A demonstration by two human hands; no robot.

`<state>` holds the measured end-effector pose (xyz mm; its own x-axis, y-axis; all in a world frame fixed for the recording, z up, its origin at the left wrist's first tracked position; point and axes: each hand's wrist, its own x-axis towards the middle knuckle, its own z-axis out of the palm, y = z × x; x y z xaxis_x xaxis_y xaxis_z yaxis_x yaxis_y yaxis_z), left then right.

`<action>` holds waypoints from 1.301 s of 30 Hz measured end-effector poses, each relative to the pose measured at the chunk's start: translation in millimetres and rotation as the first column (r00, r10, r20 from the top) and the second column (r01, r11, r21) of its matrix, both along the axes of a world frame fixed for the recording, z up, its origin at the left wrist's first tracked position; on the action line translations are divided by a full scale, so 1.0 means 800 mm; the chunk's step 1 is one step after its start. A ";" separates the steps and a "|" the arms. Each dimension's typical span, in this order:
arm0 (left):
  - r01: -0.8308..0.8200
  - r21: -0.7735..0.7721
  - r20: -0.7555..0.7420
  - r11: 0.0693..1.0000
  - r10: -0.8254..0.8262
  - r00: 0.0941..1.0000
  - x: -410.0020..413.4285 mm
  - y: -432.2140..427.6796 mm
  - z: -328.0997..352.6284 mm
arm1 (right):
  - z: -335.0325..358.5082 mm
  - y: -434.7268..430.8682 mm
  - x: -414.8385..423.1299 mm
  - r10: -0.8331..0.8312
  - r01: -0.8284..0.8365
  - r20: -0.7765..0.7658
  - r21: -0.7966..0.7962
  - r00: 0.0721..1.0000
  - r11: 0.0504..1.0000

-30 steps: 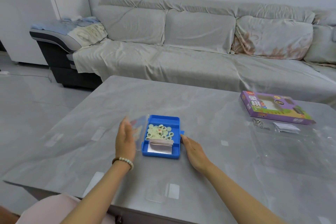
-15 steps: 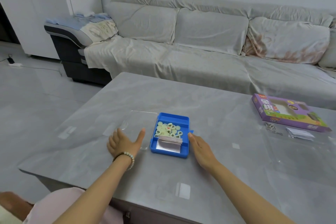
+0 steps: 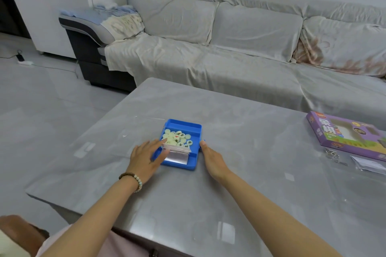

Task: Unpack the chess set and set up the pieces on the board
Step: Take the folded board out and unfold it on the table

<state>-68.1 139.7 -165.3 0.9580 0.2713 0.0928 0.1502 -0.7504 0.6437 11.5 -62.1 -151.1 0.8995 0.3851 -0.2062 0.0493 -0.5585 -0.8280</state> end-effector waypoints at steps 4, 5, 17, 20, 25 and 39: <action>-0.009 -0.023 0.070 1.000 0.011 0.997 0.009 0.051 0.005 | 0.005 0.064 0.013 0.030 -0.030 -0.010 -0.003 1.000 1.000; -0.028 -0.036 0.082 0.999 0.031 0.996 0.012 0.065 0.006 | 0.005 0.078 0.018 0.034 -0.034 -0.003 0.001 0.999 0.999; -0.118 -0.124 0.127 0.985 0.134 0.983 0.056 0.118 0.031 | 0.003 0.109 0.034 -0.073 0.050 0.103 0.206 0.992 0.977; -0.145 -0.294 0.291 0.945 0.233 0.928 0.059 0.088 0.056 | 0.025 0.100 0.017 -0.076 0.030 0.129 0.326 0.989 0.945; -0.095 -0.397 0.453 0.913 0.285 0.845 0.044 0.017 0.090 | 0.074 0.075 0.001 -0.120 0.136 -0.067 0.607 0.990 0.783; 0.008 -0.717 0.276 0.697 0.273 0.922 0.015 -0.166 0.116 | 0.110 -0.098 -0.056 -0.209 0.246 -0.136 0.664 0.968 0.707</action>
